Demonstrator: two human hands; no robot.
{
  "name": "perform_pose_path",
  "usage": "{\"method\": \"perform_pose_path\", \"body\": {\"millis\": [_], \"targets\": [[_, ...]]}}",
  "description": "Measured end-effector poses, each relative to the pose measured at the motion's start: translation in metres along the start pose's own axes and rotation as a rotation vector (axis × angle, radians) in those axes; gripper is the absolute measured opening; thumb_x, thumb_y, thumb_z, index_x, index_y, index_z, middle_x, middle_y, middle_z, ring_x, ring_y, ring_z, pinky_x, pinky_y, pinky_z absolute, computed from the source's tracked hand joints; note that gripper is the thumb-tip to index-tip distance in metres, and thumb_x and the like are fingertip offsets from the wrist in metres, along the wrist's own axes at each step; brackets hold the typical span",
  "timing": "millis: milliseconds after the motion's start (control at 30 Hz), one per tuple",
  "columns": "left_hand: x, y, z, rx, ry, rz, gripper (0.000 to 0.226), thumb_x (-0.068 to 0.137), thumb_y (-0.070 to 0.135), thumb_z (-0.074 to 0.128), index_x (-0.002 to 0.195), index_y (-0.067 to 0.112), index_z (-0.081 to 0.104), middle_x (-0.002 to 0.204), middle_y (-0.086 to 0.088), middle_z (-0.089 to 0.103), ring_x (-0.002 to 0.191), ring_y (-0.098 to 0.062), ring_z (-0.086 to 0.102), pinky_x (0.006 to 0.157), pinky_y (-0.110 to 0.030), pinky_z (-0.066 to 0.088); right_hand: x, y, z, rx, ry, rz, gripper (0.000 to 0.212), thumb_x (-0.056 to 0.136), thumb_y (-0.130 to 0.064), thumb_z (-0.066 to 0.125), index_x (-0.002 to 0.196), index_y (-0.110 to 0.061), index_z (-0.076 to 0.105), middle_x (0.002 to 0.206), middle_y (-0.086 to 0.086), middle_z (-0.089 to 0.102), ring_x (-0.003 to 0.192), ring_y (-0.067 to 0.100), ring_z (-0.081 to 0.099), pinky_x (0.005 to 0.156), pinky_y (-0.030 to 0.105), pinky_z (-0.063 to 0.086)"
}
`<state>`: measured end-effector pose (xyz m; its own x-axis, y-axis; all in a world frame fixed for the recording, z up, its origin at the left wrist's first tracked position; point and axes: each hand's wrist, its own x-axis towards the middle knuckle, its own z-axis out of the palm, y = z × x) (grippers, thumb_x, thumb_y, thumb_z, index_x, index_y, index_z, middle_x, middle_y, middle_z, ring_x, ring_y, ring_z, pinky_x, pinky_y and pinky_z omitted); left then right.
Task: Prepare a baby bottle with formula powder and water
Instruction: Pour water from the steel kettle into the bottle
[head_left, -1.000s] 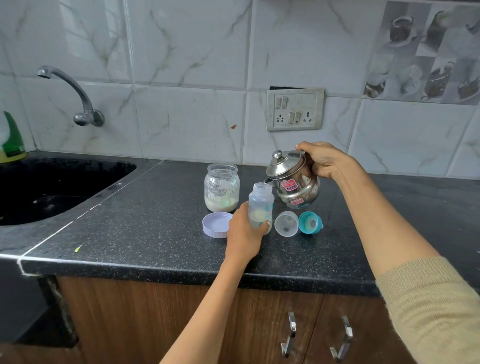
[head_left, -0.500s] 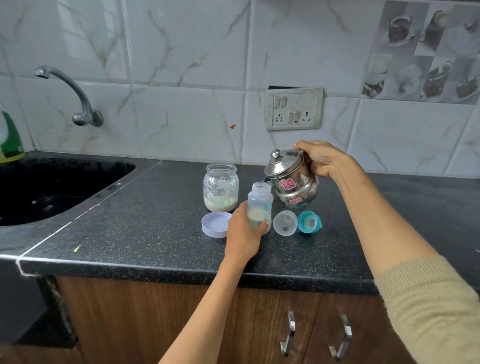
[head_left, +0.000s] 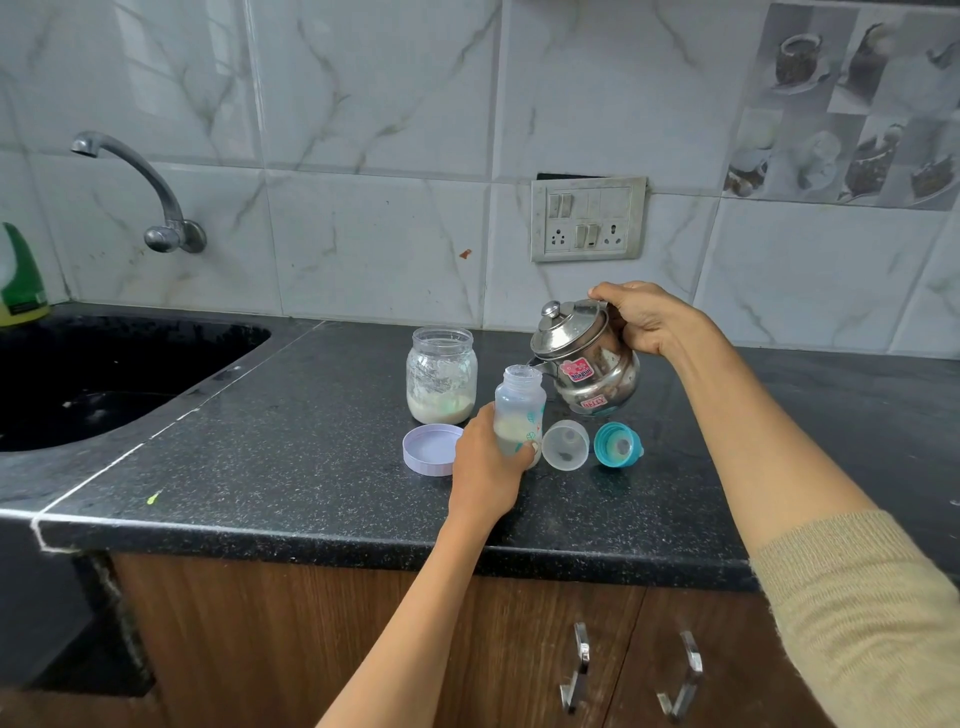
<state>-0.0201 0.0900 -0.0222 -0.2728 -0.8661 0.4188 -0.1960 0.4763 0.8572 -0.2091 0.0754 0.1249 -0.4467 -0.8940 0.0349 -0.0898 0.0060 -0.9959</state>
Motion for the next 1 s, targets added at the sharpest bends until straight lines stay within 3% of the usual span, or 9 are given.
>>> {"method": "perform_pose_path", "body": {"millis": [700, 867, 1000], "targets": [[-0.0014, 0.0014, -0.0014, 0.007, -0.005, 0.001, 0.031, 0.080, 0.011, 0.068, 0.107, 0.011, 0.053, 0.104, -0.005, 0.062, 0.092, -0.021, 0.056, 0.074, -0.029, 0.042, 0.0063, 0.0012, -0.0024, -0.025, -0.001, -0.009, 0.018, 0.090, -0.010, 0.055, 0.072, -0.010, 0.054, 0.072, 0.009, 0.051, 0.065, 0.018, 0.048, 0.067, 0.030, 0.044], [-0.0020, 0.0018, -0.0017, 0.006, -0.004, 0.001, 0.030, 0.079, 0.010, 0.068, 0.105, 0.010, 0.053, 0.103, -0.007, 0.063, 0.093, -0.024, 0.058, 0.080, -0.039, 0.048, 0.0078, 0.0021, -0.0024, -0.035, 0.005, -0.012, 0.017, 0.089, -0.009, 0.055, 0.072, -0.010, 0.054, 0.071, 0.009, 0.049, 0.063, 0.017, 0.047, 0.063, 0.030, 0.042], [-0.0023, 0.0024, -0.0020, -0.004, -0.009, 0.001, 0.028, 0.079, 0.010, 0.068, 0.103, 0.012, 0.052, 0.101, -0.006, 0.062, 0.091, -0.022, 0.057, 0.076, -0.033, 0.046, 0.0077, 0.0018, -0.0025, -0.043, 0.004, -0.016, 0.018, 0.089, -0.009, 0.055, 0.071, -0.010, 0.055, 0.071, 0.009, 0.050, 0.063, 0.017, 0.047, 0.064, 0.030, 0.043]]}}
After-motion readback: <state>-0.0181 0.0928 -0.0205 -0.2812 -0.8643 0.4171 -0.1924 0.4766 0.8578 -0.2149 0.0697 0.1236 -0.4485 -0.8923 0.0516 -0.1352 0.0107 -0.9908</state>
